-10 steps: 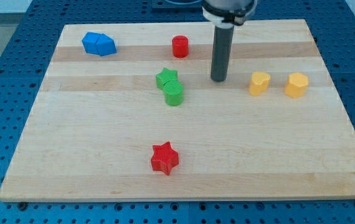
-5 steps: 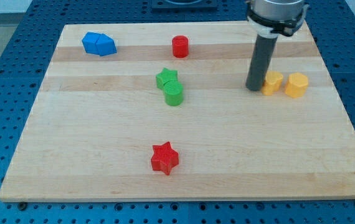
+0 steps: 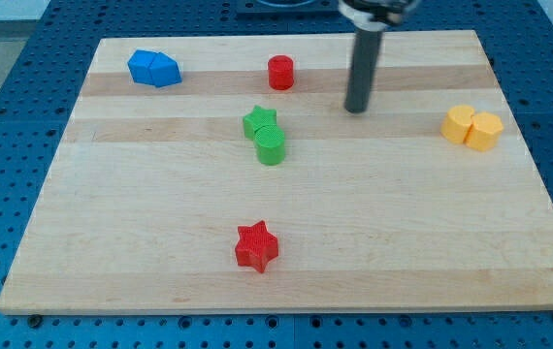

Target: Push the yellow heart into the yellow hexagon

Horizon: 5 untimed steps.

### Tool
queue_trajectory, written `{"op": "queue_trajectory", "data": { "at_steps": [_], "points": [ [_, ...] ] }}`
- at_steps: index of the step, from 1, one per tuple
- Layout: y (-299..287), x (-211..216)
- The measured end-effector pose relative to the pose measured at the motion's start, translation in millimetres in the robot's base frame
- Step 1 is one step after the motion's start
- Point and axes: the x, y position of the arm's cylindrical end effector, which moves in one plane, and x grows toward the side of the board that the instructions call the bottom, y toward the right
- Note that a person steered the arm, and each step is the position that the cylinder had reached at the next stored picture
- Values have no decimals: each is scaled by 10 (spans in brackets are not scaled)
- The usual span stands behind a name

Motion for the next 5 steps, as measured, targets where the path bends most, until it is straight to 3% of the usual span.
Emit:
{"op": "queue_trajectory", "data": {
  "at_steps": [1, 2, 5],
  "points": [
    [-82, -536],
    [-225, -807],
    [-1410, -807]
  ]
}}
